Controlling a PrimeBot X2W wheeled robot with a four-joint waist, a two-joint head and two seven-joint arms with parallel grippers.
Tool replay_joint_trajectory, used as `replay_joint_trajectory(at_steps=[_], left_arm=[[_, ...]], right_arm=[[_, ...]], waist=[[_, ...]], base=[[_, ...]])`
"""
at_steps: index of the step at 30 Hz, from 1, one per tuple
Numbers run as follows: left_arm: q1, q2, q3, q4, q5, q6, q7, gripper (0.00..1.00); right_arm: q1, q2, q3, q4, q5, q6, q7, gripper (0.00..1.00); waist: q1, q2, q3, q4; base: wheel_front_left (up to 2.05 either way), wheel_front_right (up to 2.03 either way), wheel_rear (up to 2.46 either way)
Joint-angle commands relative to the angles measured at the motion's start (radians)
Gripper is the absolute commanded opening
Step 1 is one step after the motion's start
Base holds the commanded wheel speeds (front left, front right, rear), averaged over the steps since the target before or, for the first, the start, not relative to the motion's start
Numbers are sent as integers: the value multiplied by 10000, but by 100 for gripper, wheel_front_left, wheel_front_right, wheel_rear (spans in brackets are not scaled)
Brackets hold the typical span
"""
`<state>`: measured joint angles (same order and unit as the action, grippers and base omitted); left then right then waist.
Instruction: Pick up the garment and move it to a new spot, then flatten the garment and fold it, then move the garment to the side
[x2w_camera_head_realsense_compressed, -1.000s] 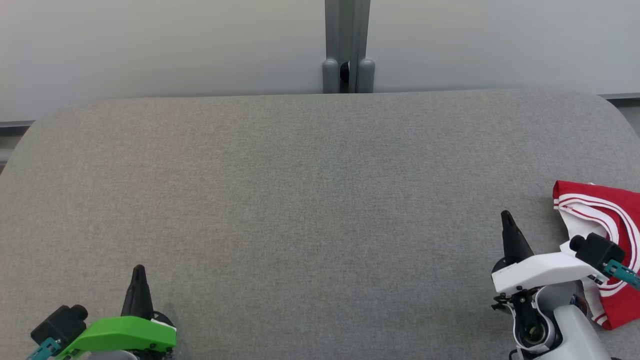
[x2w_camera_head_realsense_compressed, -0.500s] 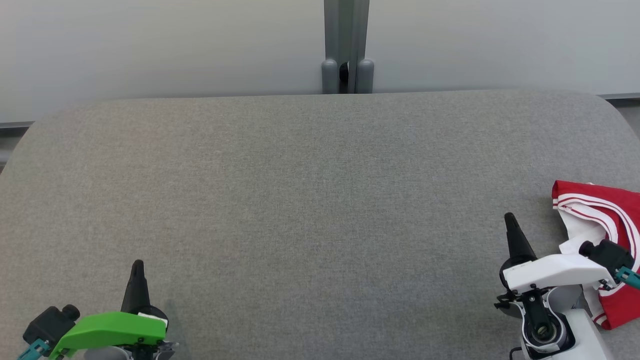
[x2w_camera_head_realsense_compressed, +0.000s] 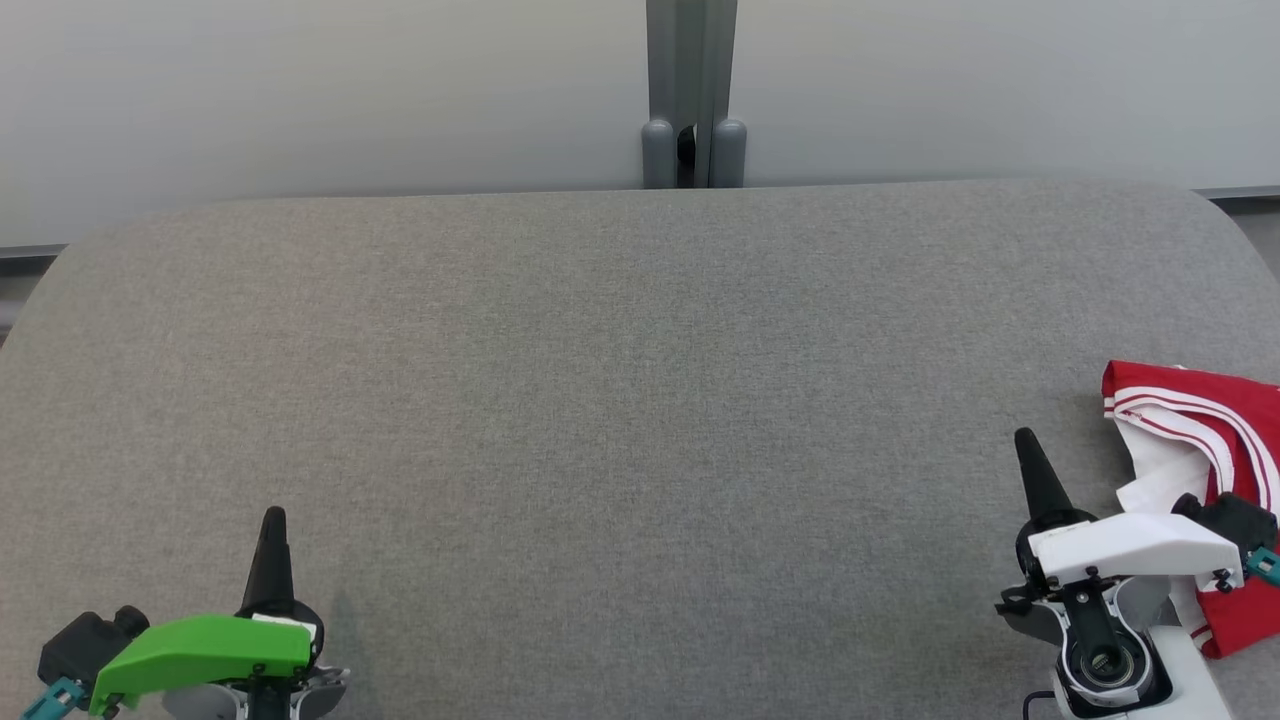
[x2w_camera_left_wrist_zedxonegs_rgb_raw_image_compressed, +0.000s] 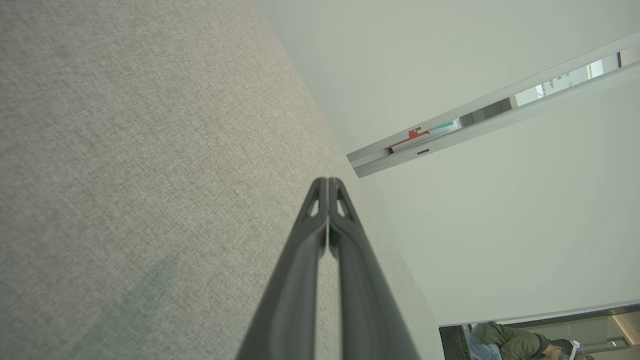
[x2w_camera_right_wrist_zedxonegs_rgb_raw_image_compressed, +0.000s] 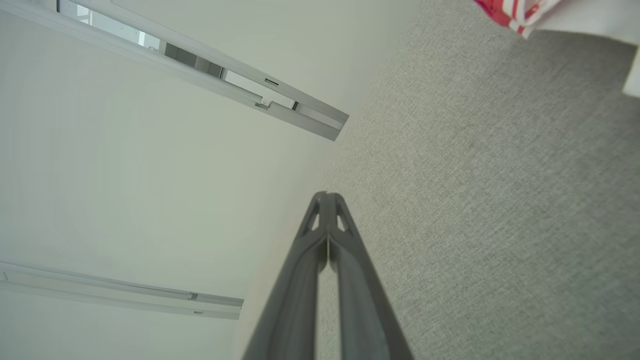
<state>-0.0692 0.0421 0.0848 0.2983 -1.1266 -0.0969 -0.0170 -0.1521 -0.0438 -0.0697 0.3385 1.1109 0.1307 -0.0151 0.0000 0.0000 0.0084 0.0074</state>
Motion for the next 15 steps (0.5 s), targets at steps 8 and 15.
replay_joint_trajectory(at_steps=[8, 15], left_arm=[[-304, 85, 83, -193, -950, -113, 264, 0], [-332, 91, 123, -254, -1588, -157, 436, 0]], right_arm=[[59, -62, -103, -287, 973, 4, 259, 0], [142, -67, -161, -403, 1633, 5, 431, 0]], waist=[[0, 0, -7, -10], [0, 0, -13, -18]], base=[[0, 0, 0], [0, 0, 0]])
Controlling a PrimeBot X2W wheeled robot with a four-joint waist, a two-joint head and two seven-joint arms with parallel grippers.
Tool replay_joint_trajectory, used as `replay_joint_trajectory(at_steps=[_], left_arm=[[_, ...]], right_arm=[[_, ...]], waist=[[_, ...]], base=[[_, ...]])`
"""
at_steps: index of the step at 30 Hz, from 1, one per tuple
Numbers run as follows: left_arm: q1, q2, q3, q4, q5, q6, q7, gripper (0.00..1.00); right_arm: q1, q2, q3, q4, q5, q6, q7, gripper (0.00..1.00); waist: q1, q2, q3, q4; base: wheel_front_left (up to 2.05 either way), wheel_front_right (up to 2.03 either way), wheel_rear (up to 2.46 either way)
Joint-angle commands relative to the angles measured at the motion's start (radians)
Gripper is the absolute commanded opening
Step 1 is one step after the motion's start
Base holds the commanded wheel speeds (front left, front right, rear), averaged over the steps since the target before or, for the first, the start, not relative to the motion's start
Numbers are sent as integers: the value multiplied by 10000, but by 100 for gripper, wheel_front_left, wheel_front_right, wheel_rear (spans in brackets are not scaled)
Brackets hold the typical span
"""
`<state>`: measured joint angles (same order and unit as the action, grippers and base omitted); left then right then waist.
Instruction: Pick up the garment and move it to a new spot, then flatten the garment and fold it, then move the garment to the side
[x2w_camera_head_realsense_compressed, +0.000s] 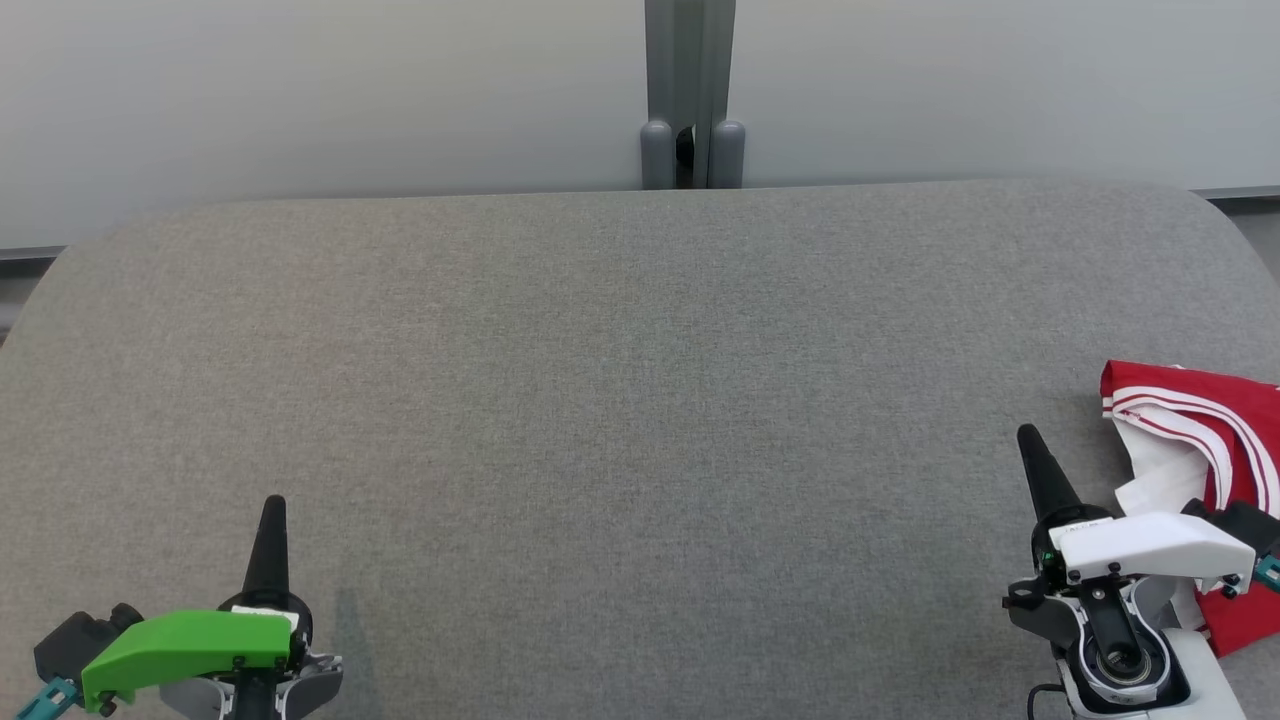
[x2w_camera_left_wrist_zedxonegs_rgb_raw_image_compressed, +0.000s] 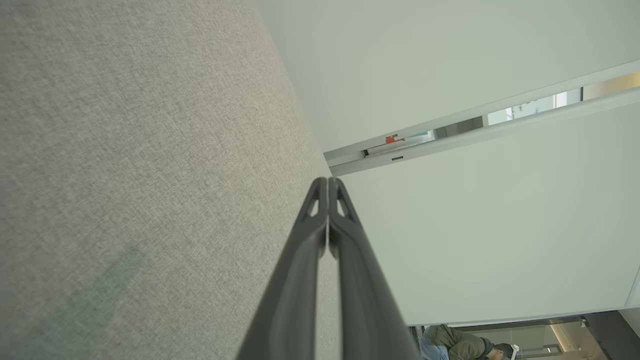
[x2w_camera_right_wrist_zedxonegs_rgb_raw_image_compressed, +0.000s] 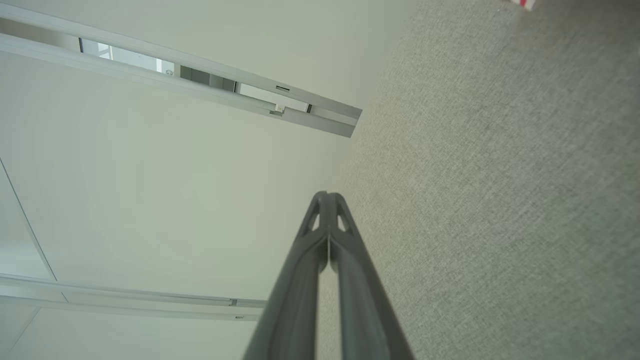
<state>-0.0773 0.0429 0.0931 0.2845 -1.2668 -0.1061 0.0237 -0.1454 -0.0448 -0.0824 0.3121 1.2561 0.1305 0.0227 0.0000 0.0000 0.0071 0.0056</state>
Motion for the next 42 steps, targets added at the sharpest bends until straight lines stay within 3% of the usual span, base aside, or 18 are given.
replay_joint_trajectory(at_steps=[1, 42], left_arm=[[-250, 83, 45, -121, -257, -72, 52, 0], [-386, 106, 221, -396, -3303, -266, 900, 0]], right_arm=[[83, -58, -41, -152, 256, 6, 71, 0], [396, -74, -318, -687, 3397, 4, 907, 0]], waist=[[0, 0, -1, -2], [0, 0, -37, -52]], base=[[0, 0, 0], [0, 0, 0]])
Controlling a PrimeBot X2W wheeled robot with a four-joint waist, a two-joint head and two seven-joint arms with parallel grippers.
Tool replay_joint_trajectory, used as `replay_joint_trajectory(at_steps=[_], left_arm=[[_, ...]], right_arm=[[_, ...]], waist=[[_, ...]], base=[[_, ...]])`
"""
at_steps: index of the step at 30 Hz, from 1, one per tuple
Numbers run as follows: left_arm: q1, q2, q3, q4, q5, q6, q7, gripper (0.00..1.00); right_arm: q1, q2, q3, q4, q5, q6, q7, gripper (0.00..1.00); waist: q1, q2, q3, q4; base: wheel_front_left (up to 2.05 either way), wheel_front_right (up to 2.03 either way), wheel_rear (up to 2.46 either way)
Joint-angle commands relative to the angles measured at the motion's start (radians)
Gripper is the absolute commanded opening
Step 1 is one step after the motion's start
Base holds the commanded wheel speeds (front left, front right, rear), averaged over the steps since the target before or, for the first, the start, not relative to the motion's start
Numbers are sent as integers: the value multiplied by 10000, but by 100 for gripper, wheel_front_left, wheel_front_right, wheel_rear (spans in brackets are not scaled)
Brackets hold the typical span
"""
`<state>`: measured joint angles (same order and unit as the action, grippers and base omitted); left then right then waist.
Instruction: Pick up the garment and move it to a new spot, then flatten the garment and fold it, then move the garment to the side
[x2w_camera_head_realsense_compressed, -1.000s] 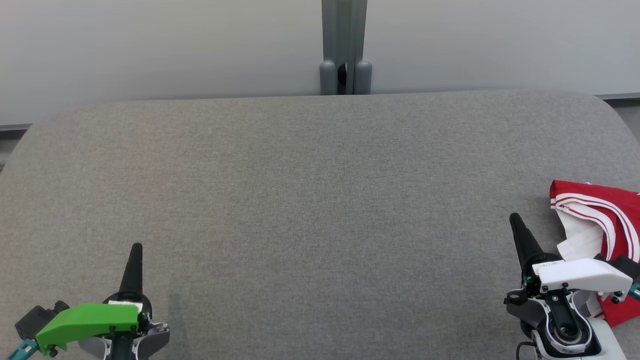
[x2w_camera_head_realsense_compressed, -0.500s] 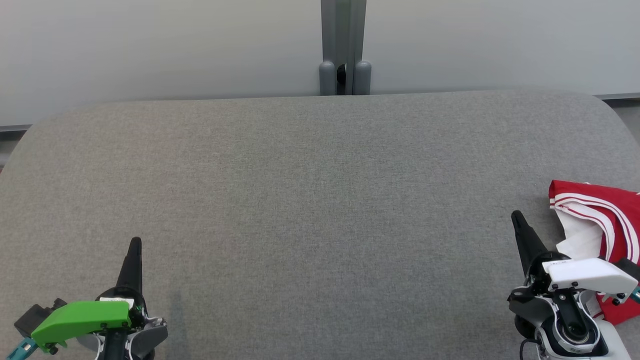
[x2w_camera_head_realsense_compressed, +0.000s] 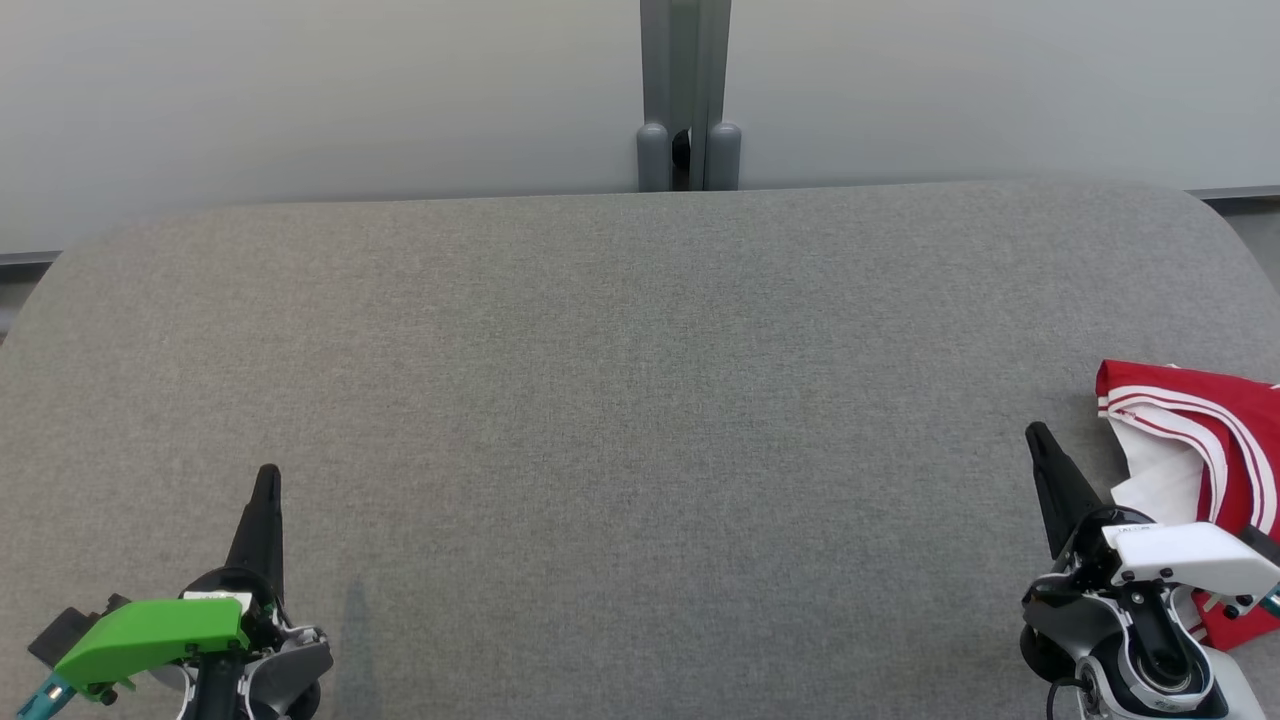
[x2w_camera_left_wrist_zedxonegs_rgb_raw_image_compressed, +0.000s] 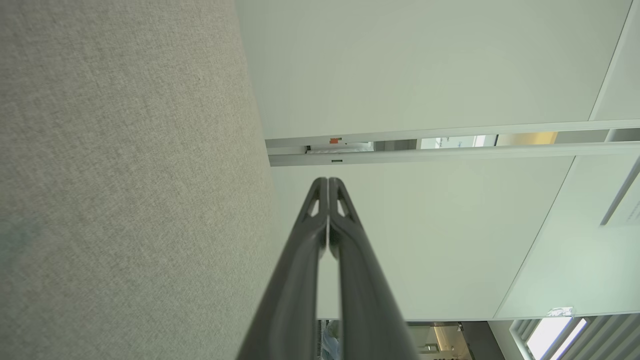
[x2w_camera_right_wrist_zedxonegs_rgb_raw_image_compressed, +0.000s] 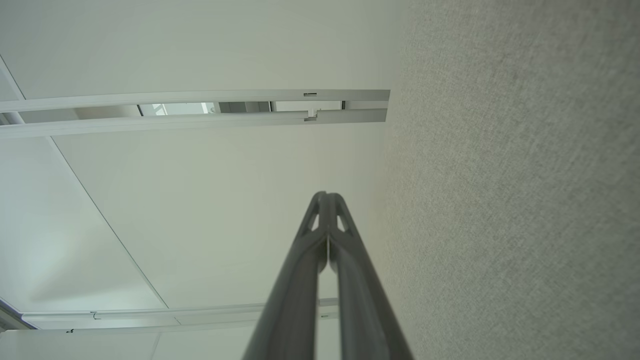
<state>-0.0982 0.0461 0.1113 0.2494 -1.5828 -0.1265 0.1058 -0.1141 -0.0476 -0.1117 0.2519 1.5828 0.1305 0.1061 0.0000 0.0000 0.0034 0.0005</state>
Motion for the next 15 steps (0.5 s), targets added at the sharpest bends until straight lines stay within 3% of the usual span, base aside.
replay_joint_trajectory(at_steps=[1, 15], left_arm=[[-177, 74, 41, -48, -208, -60, 87, 0], [-162, 73, 47, -57, -305, -68, 121, 0]], right_arm=[[89, -46, -29, -97, 190, 4, 79, 0], [106, -47, -42, -114, 331, 4, 117, 0]], waist=[[0, 0, -1, -2], [0, 0, -4, -5]], base=[[0, 0, 0], [0, 0, 0]])
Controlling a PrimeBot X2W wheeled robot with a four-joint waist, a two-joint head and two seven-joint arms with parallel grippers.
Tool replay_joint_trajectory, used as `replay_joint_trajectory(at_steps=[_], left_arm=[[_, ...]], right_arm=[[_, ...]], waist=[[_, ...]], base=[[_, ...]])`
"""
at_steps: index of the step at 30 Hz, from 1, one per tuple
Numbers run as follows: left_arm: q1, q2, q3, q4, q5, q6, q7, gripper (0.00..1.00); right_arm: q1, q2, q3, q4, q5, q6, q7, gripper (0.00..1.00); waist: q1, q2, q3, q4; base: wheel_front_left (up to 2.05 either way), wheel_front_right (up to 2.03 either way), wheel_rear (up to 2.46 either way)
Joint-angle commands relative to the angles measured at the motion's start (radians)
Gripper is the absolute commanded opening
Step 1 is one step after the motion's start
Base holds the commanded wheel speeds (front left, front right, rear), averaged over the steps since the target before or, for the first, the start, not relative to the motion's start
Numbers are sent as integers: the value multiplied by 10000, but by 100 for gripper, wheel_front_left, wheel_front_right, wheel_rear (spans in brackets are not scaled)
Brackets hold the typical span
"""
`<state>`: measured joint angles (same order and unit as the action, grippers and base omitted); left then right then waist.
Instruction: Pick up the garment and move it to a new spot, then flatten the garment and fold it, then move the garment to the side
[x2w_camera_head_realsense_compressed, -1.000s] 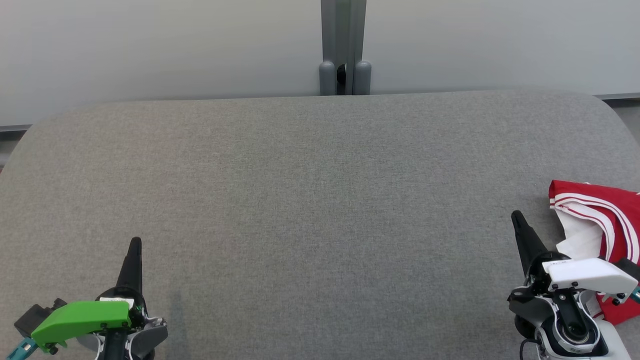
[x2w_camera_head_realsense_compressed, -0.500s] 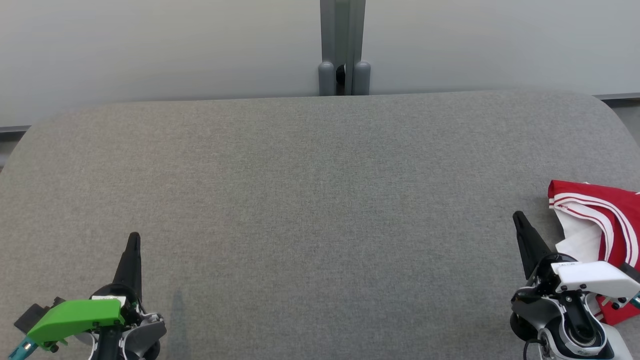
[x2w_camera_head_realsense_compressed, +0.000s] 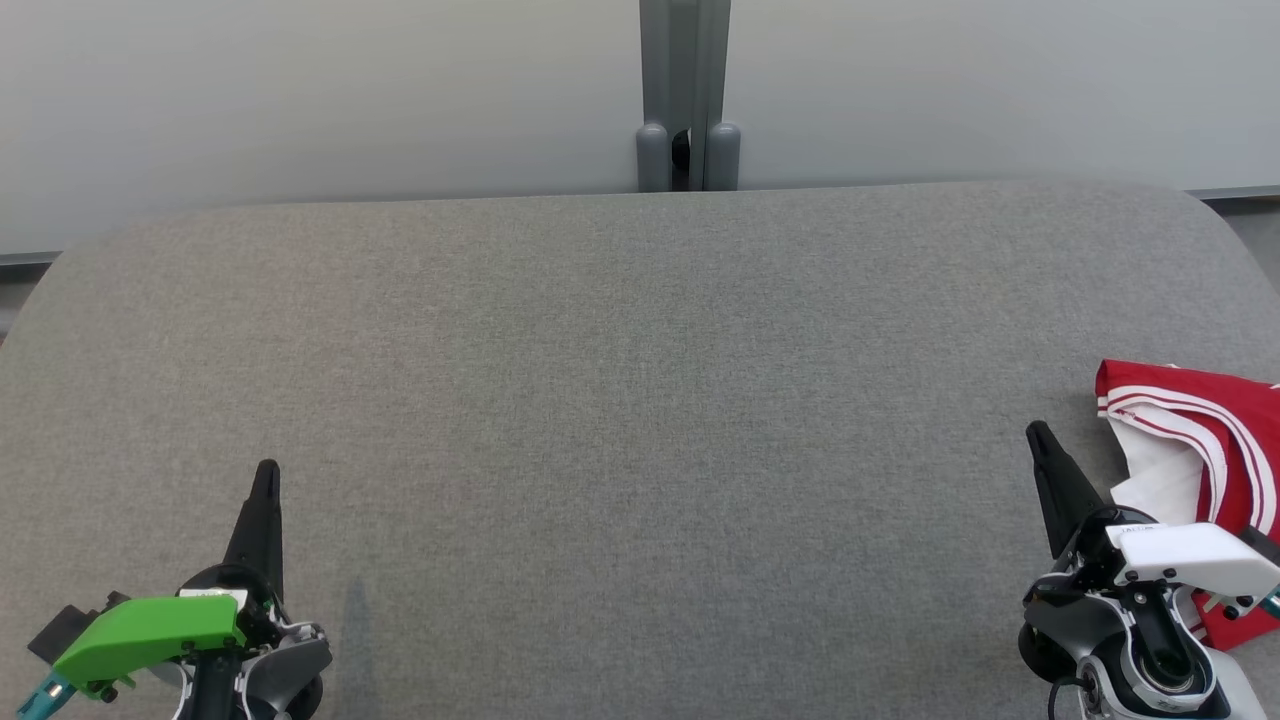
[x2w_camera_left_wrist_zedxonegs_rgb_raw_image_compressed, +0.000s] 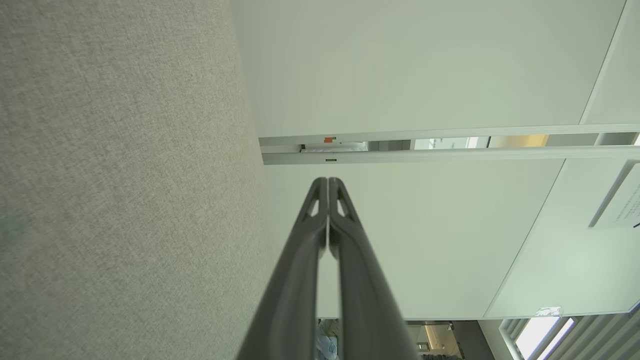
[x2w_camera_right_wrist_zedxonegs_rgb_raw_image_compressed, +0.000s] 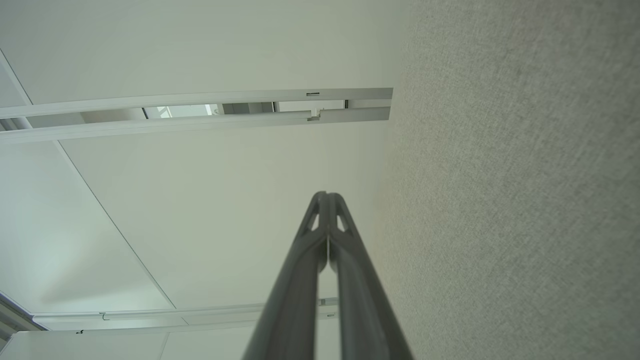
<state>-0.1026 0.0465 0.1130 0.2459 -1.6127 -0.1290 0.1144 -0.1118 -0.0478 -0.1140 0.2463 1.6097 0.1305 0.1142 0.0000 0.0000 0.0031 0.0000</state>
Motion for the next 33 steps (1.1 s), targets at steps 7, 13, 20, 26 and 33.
replay_joint_trajectory(at_steps=[7, 13, 20, 26, 33], left_arm=[[-117, 70, 30, -22, -6, -44, 32, 0], [-116, 70, 29, -22, -6, -44, 32, 0], [-116, 70, 29, -23, -6, -44, 32, 0], [-116, 70, 29, -23, -7, -44, 32, 0], [-115, 70, 29, -24, -7, -44, 31, 0]], right_arm=[[82, -45, -19, -58, 61, 4, 36, 0], [82, -45, -18, -58, 63, 4, 35, 0], [82, -44, -18, -57, 63, 4, 35, 0], [82, -44, -18, -57, 62, 4, 35, 0], [82, -44, -17, -57, 62, 4, 35, 0]], waist=[[0, 0, 0, 1], [0, 0, 0, 1], [0, 0, 0, 1], [0, 0, 0, 1], [0, 0, 0, 1]], base=[[0, 0, 0], [0, 0, 0], [0, 0, 0], [0, 0, 0], [0, 0, 0]])
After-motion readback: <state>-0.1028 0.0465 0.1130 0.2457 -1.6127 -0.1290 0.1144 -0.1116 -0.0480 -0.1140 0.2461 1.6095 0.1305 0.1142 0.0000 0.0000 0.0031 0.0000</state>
